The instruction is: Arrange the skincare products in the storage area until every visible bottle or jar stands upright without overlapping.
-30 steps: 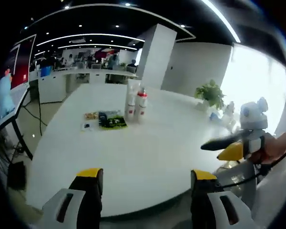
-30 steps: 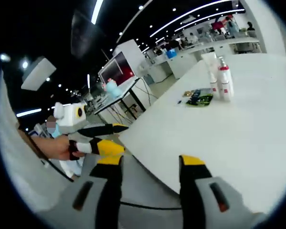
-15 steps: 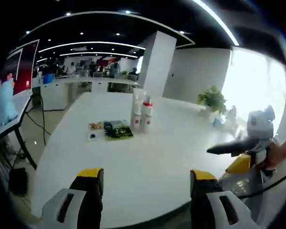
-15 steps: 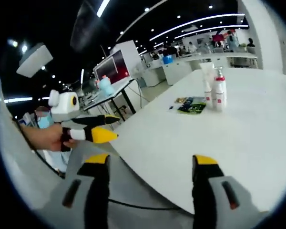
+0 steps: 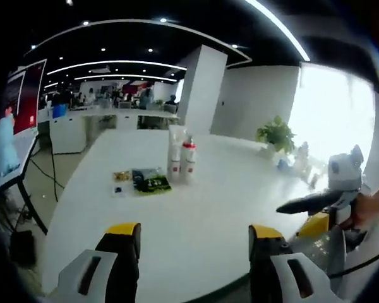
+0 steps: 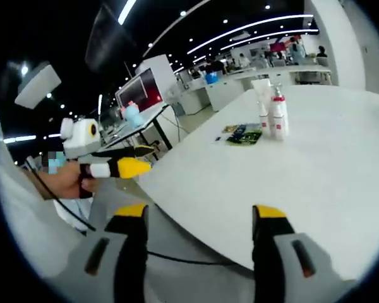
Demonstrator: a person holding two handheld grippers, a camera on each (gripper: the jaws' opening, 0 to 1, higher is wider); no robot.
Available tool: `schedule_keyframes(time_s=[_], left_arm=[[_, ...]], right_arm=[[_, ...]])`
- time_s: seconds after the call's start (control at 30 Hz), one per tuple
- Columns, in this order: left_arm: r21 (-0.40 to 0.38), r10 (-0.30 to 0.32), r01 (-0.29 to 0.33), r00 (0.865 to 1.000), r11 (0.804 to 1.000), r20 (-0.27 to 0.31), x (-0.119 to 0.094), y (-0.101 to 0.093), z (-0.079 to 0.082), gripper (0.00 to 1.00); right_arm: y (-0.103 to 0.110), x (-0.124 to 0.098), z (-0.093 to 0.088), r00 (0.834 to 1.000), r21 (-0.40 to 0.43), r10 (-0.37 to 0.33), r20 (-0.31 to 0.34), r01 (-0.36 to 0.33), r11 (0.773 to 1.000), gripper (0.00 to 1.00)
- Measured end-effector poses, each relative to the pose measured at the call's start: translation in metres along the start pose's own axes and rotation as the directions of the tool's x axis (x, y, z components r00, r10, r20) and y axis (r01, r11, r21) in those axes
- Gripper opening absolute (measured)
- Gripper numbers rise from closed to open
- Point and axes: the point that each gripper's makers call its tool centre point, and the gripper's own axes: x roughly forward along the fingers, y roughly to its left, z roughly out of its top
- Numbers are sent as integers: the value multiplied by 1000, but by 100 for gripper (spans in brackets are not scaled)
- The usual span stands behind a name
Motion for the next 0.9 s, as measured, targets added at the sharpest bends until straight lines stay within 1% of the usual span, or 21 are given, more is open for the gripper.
schedule_keyframes(time_s=[0.03,0.07,0.1,0.13,0.17,0.23,0.27,0.4,0.43,0.5,0.57,0.6,0.67,0.73,0.8,0.9], left_arm=[[19,-15,14,999,1000,28,0,-3,5,72],[25,-32,31,999,999,36,2,-5,6,74],[10,-41,41,999,999,17,3,-6,1,75],[-5,-55,55,998,998,-27,6,-7,-8,76],[-14,-48,47,997,999,-56,7,-5,-16,76],[-9,-48,47,998,999,-47,8,-3,-19,76],[-24,-38,37,998,999,-52,6,-1,-23,76],[-35,-38,37,999,999,-28,6,-3,-23,74],[-33,-37,36,999,999,-31,7,-4,-24,74],[-18,-31,30,998,999,-49,8,-6,-28,73],[-8,-35,34,998,999,-43,10,-11,-28,72],[-2,-38,38,998,999,-42,11,-13,-28,72],[36,-48,49,998,998,-50,12,-19,-30,71],[48,-60,63,997,997,-53,12,-23,-31,71],[49,-66,68,997,996,-47,12,-24,-30,71],[32,-64,65,997,997,-32,12,-23,-28,70]], right_arm=[[0,0,0,1000,2,-2,-1,2,1000,68],[-1,0,-1,1000,7,-6,-7,6,1000,68],[-2,0,-2,1000,9,-10,-9,10,1000,68],[-2,1,-4,1000,8,-13,-15,13,1000,68],[-3,0,-6,1000,7,-16,-25,17,1000,68],[-4,0,-7,1000,2,-19,-23,19,1000,68],[-5,0,-6,999,-1,-28,-17,28,1000,68],[-6,4,-9,998,-11,-50,-25,50,999,67],[-7,4,-10,998,-18,-55,-28,54,998,66],[-8,6,-12,997,-32,-66,-38,65,997,65],[-11,5,-13,996,-42,-80,-41,78,996,65],[-12,5,-13,995,-43,-88,-42,86,995,64],[-17,4,-14,993,-38,-109,-44,107,993,63],[-20,3,-14,992,-28,-123,-39,122,992,62],[-26,0,-17,987,-35,-153,-50,151,988,59],[-30,0,-19,985,-26,-164,-62,162,986,59]])
